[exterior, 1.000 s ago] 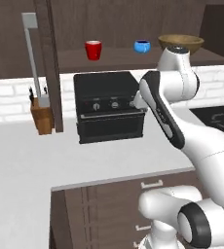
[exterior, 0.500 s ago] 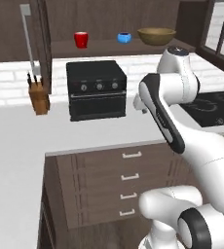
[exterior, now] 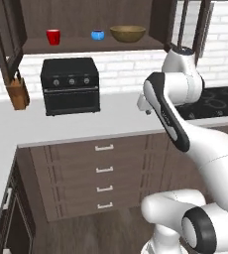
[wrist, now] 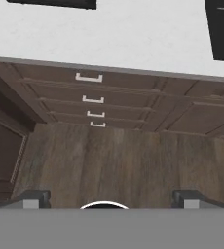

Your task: Gather all objects into one cabinet and sort the glasses and bowls to opposite sides.

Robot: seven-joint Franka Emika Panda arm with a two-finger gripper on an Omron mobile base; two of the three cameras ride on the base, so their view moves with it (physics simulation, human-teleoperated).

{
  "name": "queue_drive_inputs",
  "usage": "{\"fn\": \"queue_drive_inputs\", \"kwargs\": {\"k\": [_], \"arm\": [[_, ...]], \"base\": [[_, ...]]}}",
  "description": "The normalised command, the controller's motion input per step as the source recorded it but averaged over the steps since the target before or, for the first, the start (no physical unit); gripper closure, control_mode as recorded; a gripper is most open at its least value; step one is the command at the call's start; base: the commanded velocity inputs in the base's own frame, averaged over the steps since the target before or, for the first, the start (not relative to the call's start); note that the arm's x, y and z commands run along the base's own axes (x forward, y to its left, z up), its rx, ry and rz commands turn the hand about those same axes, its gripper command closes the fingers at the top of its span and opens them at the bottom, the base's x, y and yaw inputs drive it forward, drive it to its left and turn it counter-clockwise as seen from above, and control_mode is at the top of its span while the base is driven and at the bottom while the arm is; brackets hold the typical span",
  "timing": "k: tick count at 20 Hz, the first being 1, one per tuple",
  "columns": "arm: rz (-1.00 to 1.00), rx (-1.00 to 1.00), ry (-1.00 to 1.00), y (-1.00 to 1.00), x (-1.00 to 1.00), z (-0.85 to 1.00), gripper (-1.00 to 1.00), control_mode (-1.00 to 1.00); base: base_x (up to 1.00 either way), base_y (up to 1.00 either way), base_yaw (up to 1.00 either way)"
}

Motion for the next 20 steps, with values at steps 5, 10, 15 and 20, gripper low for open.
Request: {"fn": "queue_drive_inputs", "kwargs": {"k": [5,10,15,20], "arm": [[0.00,0.00,0.00,0.00,0.00,0.00,-1.00,1.00],[0.00,0.00,0.00,0.00,0.00,0.00,-1.00,1.00],[0.00,0.00,0.00,0.00,0.00,0.00,-1.00,1.00],[0.00,0.00,0.00,0.00,0.00,0.00,-1.00,1.00]], "base": [[-0.28,-0.53,0.02],[0.15,-1.00,0.08],[0.00,-1.00,0.05],[0.12,-1.00,0.05]]}}
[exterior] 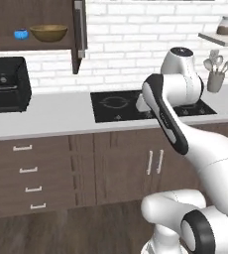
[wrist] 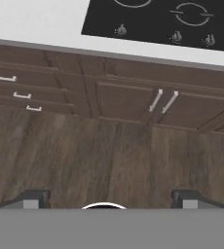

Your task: Gather all objects into one cabinet and sort the glasses and bowls to opposite sides.

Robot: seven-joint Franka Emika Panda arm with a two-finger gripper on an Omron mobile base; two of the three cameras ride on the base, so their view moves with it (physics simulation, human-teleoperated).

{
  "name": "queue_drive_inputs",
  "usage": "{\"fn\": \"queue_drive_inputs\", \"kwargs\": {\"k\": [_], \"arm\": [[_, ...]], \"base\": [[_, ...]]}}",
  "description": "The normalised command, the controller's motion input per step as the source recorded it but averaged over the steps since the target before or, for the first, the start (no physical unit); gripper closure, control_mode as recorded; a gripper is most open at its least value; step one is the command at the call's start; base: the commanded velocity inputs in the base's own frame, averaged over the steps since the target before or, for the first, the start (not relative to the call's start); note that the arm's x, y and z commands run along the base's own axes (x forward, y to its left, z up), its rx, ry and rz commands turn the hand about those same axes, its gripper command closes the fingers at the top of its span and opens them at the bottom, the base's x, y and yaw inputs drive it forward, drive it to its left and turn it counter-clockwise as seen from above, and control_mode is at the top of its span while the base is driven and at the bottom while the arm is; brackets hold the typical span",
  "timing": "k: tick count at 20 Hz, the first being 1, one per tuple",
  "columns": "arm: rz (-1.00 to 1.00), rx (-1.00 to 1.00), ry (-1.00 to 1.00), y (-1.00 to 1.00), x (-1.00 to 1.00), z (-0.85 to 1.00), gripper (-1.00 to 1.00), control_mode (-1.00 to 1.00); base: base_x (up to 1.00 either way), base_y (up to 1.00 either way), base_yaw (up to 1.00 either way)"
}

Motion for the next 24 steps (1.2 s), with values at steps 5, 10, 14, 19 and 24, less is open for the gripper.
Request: {"fn": "queue_drive_inputs", "kwargs": {"k": [5,10,14,19,24], "arm": [[0.00,0.00,0.00,0.00,0.00,0.00,-1.00,1.00],[0.00,0.00,0.00,0.00,0.00,0.00,-1.00,1.00],[0.00,0.00,0.00,0.00,0.00,0.00,-1.00,1.00],[0.00,0.00,0.00,0.00,0.00,0.00,-1.00,1.00],[0.00,0.00,0.00,0.00,0.00,0.00,-1.00,1.00]], "base": [[0.26,-1.00,0.06],[0.87,-0.39,0.03],[1.00,-0.10,0.00],[0.93,-0.89,0.07],[0.28,-1.00,-0.01]]}}
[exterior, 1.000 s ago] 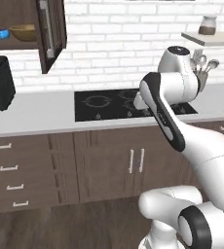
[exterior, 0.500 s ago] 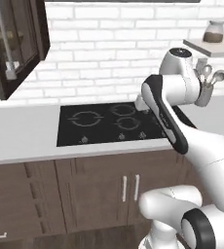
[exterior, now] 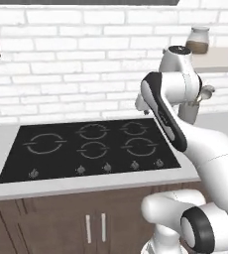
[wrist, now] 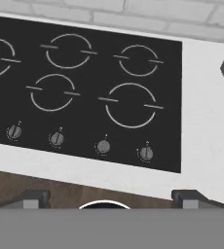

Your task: Gather all objects into one cabinet and sort the glasses and bowls to opposite sides.

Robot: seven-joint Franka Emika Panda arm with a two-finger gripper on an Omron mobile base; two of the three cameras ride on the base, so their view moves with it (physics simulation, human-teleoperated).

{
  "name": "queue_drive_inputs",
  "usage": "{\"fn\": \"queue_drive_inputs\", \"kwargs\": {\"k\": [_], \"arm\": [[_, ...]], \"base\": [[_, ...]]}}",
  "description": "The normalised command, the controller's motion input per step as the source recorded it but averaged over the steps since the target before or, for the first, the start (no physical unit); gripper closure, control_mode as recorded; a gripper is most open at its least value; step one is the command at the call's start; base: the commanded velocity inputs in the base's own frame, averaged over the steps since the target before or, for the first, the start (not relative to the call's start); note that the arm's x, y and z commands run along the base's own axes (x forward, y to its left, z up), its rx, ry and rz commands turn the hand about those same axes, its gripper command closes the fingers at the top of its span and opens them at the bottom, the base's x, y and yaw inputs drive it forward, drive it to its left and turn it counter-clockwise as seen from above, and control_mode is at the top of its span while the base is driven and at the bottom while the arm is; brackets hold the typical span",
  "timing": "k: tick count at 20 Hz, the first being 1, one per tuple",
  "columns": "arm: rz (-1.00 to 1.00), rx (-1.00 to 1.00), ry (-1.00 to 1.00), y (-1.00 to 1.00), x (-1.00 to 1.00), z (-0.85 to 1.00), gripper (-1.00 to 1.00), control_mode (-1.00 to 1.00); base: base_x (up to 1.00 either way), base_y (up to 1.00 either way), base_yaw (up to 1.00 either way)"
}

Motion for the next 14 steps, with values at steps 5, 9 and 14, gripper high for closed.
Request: {"fn": "queue_drive_inputs", "kwargs": {"k": [5,9,14], "arm": [[0.00,0.00,0.00,0.00,0.00,0.00,-1.00,1.00],[0.00,0.00,0.00,0.00,0.00,0.00,-1.00,1.00],[0.00,0.00,0.00,0.00,0.00,0.00,-1.00,1.00]], "base": [[-0.50,-1.00,-0.19],[-0.01,-1.00,-0.17],[0.47,-0.74,-0.01]]}}
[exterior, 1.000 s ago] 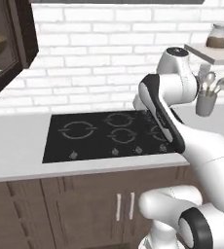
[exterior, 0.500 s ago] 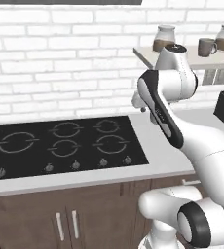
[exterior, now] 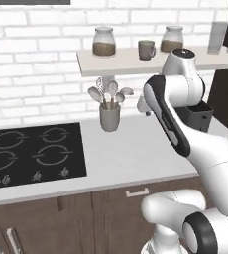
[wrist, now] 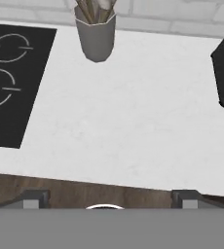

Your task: Gather all objects into one cabinet and sort the glasses and bowls to opposite sides.

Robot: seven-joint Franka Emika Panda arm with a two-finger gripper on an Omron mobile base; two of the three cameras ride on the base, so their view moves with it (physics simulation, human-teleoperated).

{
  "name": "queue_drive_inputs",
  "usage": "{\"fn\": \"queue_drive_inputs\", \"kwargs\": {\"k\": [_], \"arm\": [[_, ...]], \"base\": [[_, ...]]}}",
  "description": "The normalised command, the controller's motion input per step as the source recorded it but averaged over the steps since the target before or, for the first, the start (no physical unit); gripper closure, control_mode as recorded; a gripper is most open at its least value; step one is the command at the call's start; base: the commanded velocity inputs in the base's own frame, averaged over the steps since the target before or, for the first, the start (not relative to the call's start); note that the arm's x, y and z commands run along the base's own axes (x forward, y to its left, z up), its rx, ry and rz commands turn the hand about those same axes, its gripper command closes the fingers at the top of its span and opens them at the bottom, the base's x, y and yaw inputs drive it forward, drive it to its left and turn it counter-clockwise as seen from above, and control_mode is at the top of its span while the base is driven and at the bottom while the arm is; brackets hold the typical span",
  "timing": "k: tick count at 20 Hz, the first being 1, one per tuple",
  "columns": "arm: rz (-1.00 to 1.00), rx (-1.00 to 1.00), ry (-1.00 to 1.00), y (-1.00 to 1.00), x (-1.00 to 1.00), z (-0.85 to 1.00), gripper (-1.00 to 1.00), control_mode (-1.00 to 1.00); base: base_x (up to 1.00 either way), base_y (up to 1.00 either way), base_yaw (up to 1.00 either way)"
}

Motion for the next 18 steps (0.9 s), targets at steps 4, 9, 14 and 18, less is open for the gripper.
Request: {"fn": "queue_drive_inputs", "kwargs": {"k": [4,9,14,18], "arm": [[0.00,0.00,0.00,0.00,0.00,0.00,-1.00,1.00],[0.00,0.00,0.00,0.00,0.00,0.00,-1.00,1.00],[0.00,0.00,0.00,0.00,0.00,0.00,-1.00,1.00],[0.00,0.00,0.00,0.00,0.00,0.00,-1.00,1.00]], "base": [[0.43,-0.38,0.03],[1.00,-0.07,0.01],[1.00,-0.21,0.04],[0.44,-0.10,0.02]]}}
